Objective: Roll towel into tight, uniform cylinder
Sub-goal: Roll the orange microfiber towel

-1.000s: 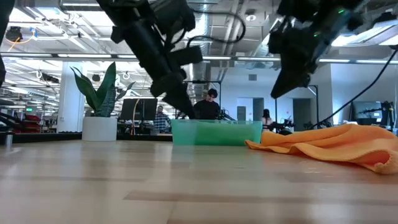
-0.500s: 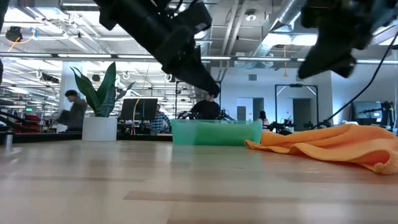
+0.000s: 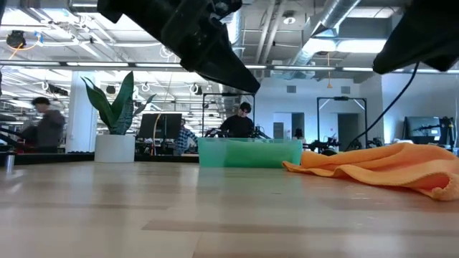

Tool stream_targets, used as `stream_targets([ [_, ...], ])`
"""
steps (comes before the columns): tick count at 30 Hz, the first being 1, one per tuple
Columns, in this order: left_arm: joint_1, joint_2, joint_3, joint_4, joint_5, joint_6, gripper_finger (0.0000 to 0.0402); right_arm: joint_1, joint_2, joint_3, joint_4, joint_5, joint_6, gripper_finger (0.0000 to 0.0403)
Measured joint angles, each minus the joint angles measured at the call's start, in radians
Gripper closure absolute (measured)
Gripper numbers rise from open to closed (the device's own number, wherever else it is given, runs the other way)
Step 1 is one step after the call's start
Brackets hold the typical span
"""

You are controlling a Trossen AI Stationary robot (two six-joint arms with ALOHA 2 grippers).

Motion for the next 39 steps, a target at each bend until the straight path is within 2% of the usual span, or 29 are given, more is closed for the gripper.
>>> stream_targets([
  [5,-0.023,0.001,0.0,-0.098,0.0,-0.009,0.0295,0.012,0.089,0.154,-0.176,-0.001,0.0,0.0343],
  [9,-0.036,0.001,0.0,-0.163,0.0,-0.009,0.0295,0.012,0.144,0.212,-0.271,-0.001,0.0,0.0343],
  [12,-0.036,0.002,0.0,-0.173,0.003,-0.008,0.0295,0.0,0.183,0.212,-0.293,-0.011,0.029,0.0343],
  [20,-0.035,0.002,0.0,-0.181,0.003,-0.008,0.0295,-0.059,0.291,0.212,-0.338,-0.211,0.102,0.0343],
  [25,-0.035,0.002,0.0,-0.181,0.003,-0.026,0.0295,-0.076,0.31,0.211,-0.436,-0.211,0.216,0.0343],
  [29,-0.035,0.002,0.0,-0.18,0.002,-0.03,0.0295,-0.089,0.31,0.192,-0.431,-0.209,0.309,0.0343],
  [39,-0.035,0.002,0.0,-0.177,0.0,-0.045,0.0295,-0.1,0.311,0.179,-0.4,-0.191,0.356,0.0335],
])
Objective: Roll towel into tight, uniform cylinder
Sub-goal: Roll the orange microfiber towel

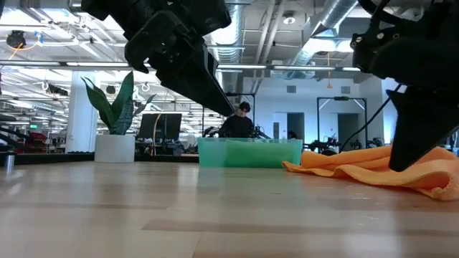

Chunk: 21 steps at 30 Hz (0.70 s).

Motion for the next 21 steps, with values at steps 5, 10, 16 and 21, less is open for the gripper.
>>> stream_targets([
  [5,0.0,0.0,0.0,0.0,0.0,-0.026,0.0295,-0.019,0.0,0.0,0.001,0.006,0.01,0.031],
  [10,-0.001,0.0,0.0,-0.001,0.0,-0.035,0.0295,-0.055,0.0,0.0,0.013,0.006,0.009,0.028],
  [16,-0.005,0.0,0.0,-0.018,0.0,-0.046,0.0295,-0.109,0.0,0.0,0.014,0.006,0.009,0.0258],
  [21,-0.03,0.001,0.0,-0.051,-0.015,-0.054,0.0295,-0.136,0.0,-0.002,0.014,0.004,-0.015,0.0253],
])
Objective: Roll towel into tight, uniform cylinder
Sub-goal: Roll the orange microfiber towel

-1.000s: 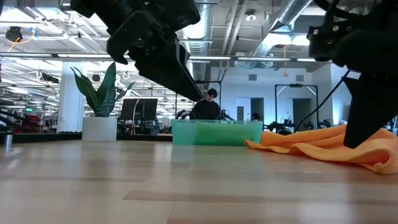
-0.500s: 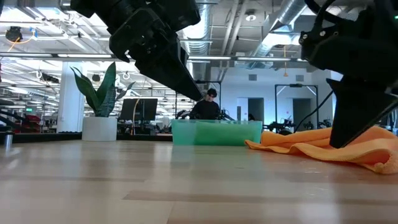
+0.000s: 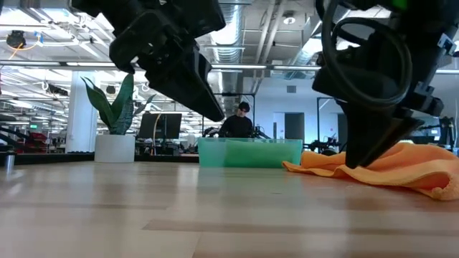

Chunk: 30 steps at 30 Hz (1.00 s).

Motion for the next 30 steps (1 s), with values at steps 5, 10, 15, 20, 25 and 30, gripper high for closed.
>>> stream_targets([
  [5,-0.024,0.0,0.0,-0.006,-0.013,-0.023,0.0295,-0.001,0.0,-0.043,0.008,-0.039,0.037,0.0256],
  [10,-0.038,0.0,0.0,-0.006,-0.014,-0.042,0.0295,-0.001,-0.006,-0.089,0.041,-0.059,0.101,0.0256],
  [15,-0.037,0.0,0.0,-0.007,-0.019,-0.025,0.0295,-0.013,-0.006,-0.111,0.148,-0.041,0.013,0.0255],
  [20,-0.018,0.0,0.0,-0.007,-0.117,-0.016,0.0295,-0.031,0.0,-0.123,0.443,-0.059,-0.212,0.0263],
  [25,0.0,0.0,0.0,0.036,-0.115,0.036,0.0295,-0.005,0.002,-0.126,0.59,-0.189,-0.394,0.0269],
  [30,0.022,0.0,0.0,0.093,-0.077,0.091,0.0295,0.048,0.001,-0.126,0.608,-0.249,-0.45,0.0277],
])
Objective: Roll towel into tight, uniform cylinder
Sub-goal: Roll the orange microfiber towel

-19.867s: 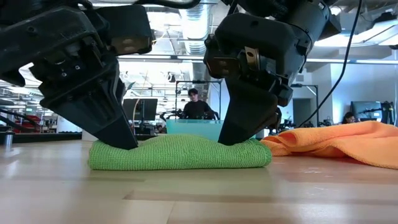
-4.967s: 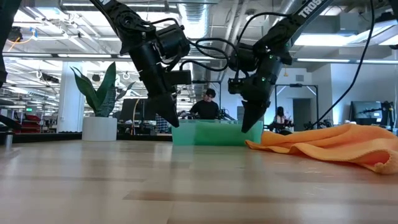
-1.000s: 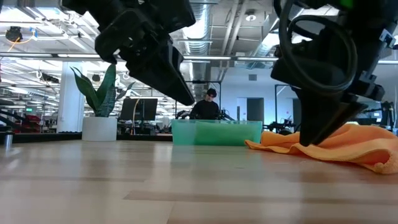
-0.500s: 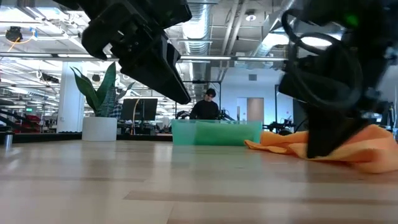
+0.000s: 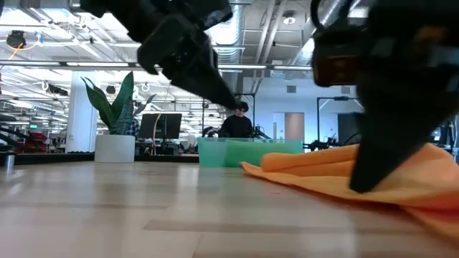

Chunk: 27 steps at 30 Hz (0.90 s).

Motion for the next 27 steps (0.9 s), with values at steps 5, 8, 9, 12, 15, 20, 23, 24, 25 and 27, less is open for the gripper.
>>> stream_targets([
  [5,0.032,0.016,0.0,0.079,0.107,0.114,0.0295,0.059,-0.037,0.0,-0.004,0.01,0.01,0.0291],
  [8,0.056,0.041,0.001,0.111,0.11,0.177,0.0295,0.085,-0.08,0.001,0.011,0.07,0.021,0.0299],
  [9,0.066,0.052,0.002,0.122,0.11,0.193,0.0295,0.095,-0.095,0.002,0.008,0.103,0.021,0.0301],
  [12,0.098,0.093,0.002,0.143,0.126,0.234,0.0295,0.123,-0.141,0.003,-0.007,0.198,-0.005,0.0306],
  [15,0.121,0.126,0.001,0.142,0.125,0.303,0.0295,0.151,-0.17,0.002,-0.033,0.278,-0.007,0.0307],
  [20,0.132,0.159,0.001,0.085,0.106,0.482,0.0295,0.176,-0.161,0.002,-0.061,0.307,0.003,0.0308],
  [23,0.132,0.164,0.0,0.037,0.043,0.562,0.0295,0.175,-0.151,0.0,-0.089,0.306,0.026,0.0308],
  [24,0.134,0.165,0.0,0.037,0.024,0.586,0.0295,0.171,-0.15,-0.001,-0.088,0.306,0.026,0.0308],
  [25,0.138,0.165,0.0,0.038,0.014,0.607,0.0295,0.166,-0.15,-0.002,-0.088,0.306,0.027,0.0308],
  [27,0.149,0.164,0.001,0.036,0.013,0.626,0.0295,0.157,-0.15,-0.003,-0.091,0.306,0.027,0.0308],
])
